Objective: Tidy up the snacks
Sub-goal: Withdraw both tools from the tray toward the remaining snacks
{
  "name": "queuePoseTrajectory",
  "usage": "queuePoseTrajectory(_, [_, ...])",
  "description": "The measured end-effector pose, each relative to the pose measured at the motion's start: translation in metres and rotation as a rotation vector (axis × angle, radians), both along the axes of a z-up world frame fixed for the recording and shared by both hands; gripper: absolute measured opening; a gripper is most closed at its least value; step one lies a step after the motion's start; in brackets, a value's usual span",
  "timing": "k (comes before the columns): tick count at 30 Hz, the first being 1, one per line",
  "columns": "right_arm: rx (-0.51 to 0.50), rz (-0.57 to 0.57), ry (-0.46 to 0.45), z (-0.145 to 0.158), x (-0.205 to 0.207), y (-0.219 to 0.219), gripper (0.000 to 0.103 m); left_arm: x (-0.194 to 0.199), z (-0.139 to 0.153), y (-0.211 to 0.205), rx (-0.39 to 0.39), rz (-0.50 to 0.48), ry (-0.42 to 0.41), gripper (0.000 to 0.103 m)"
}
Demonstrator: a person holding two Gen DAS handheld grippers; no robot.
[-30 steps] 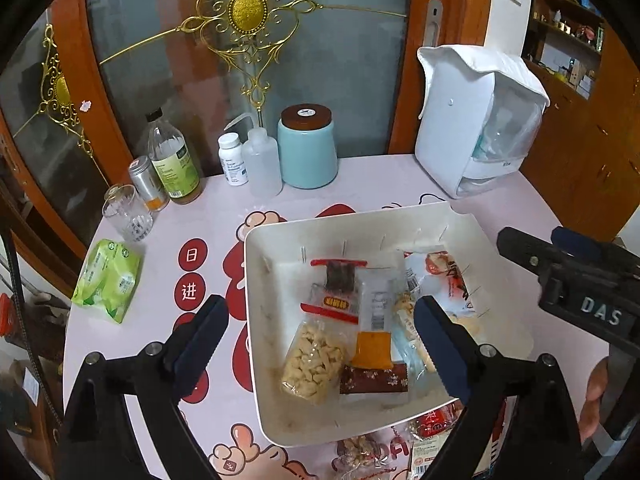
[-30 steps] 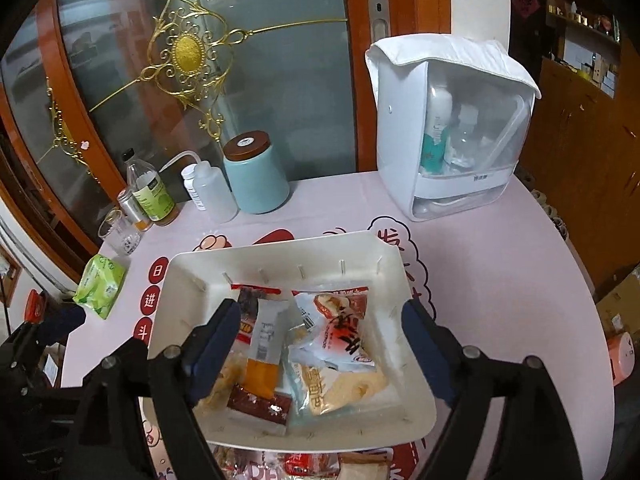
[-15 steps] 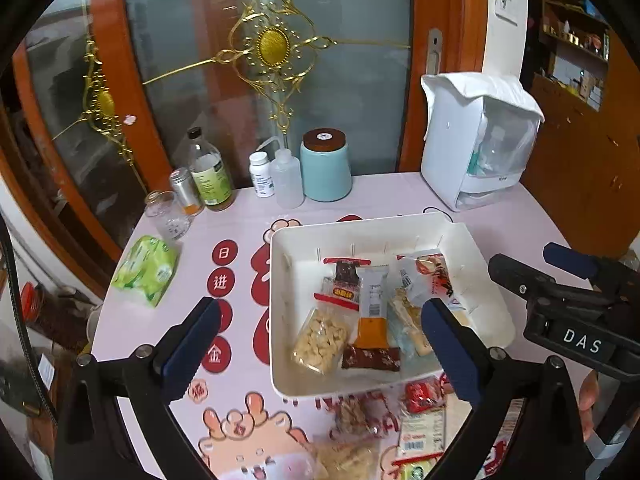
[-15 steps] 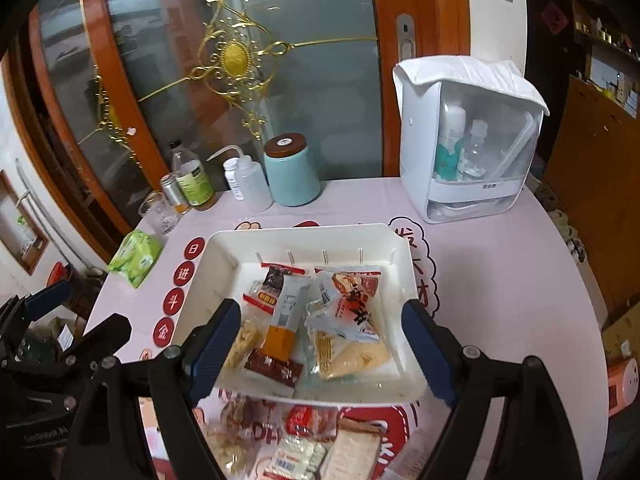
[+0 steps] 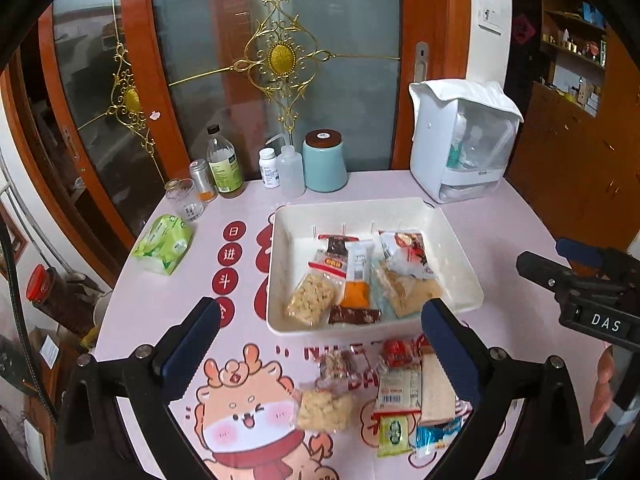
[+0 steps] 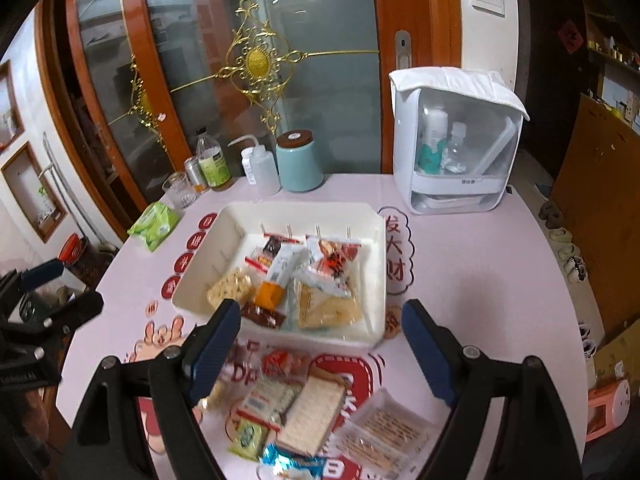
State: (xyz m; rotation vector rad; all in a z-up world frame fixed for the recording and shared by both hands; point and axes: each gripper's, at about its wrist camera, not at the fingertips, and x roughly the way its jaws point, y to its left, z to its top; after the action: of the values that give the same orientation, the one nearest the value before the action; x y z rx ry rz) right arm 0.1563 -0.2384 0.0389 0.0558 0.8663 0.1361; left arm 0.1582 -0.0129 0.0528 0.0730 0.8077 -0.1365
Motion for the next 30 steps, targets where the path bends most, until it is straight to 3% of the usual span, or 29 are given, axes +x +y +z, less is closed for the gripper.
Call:
queuePoseTrajectory(6, [-0.033,0.043,0.009,-0.017,-0.032,-0.003,0.083,-0.032,-0.010,0.001,-0.006,-0.011,0.009,0.100])
queuePoseTrajectory(11, [-0.054,0.155,0.021,-0.045,-0.067,0.008,0.083,-0.055,-0.035,-0.001,-0.018,-0.039,0.036,0.100])
queuePoseTrajectory(15, [-0.089,0.246,0.041,-0.077,-0.094,0.022,0.083,-0.061,-0.071,-0.003,0.000,-0.052,0.118,0.100])
queuePoseTrajectory(23, [-0.060,0.376,0.121,-0.136,-0.116,0.033,0.083,-0.061,-0.147,0.011,-0.109,-0.063,0.296,0.100])
queuePoseTrajectory(27, [-0.056,0.446,0.136,-0.157,-0.118,0.038,0.082,-0.055,-0.174,0.013,-0.103,-0.050,0.349,0.100])
queuePoseTrajectory(30, [-0.067,0.503,0.150,-0.169,-0.115,0.042,0.075,-0.047,-0.191,0.012,-0.093,-0.046,0.380,0.100])
